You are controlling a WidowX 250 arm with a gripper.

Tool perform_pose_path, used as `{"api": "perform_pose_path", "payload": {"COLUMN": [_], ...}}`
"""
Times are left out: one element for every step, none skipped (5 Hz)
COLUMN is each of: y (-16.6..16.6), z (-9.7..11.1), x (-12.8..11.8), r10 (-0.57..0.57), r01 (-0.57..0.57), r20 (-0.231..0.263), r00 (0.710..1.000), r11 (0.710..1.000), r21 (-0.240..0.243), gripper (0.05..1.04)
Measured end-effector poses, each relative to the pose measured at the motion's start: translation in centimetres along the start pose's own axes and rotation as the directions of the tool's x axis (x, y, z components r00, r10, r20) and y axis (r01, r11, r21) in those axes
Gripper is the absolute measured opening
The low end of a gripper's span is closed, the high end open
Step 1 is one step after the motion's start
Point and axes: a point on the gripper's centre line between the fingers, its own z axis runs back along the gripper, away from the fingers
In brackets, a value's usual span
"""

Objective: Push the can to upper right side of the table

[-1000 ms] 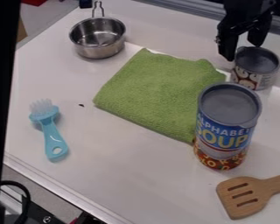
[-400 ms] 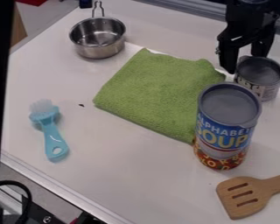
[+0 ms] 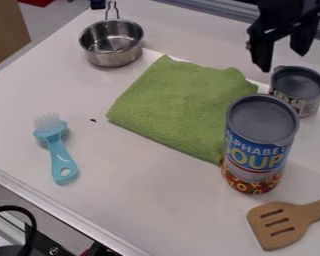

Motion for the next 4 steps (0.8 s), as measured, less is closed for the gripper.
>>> {"api": "perform_pose_path", "payload": {"y": [-0.1, -0.4, 1.5, 4.3], "z": [1.1, 3.1, 3.1, 3.6], "x": [1.8, 4.5, 6.7, 8.4], "r10": [0.004, -0.061, -0.170, -0.367], "r01": [-0.002, 0.065, 0.170, 0.366], "r20": [0.080, 0.108, 0.084, -0.007], "r00": [0.997, 0.992, 0.982, 0.930], "r11": [1.000, 0.997, 0.985, 0.926], "r21": [-0.030, -0.032, 0.018, 0.097], "gripper": [0.997, 0.997, 0.997, 0.997]}}
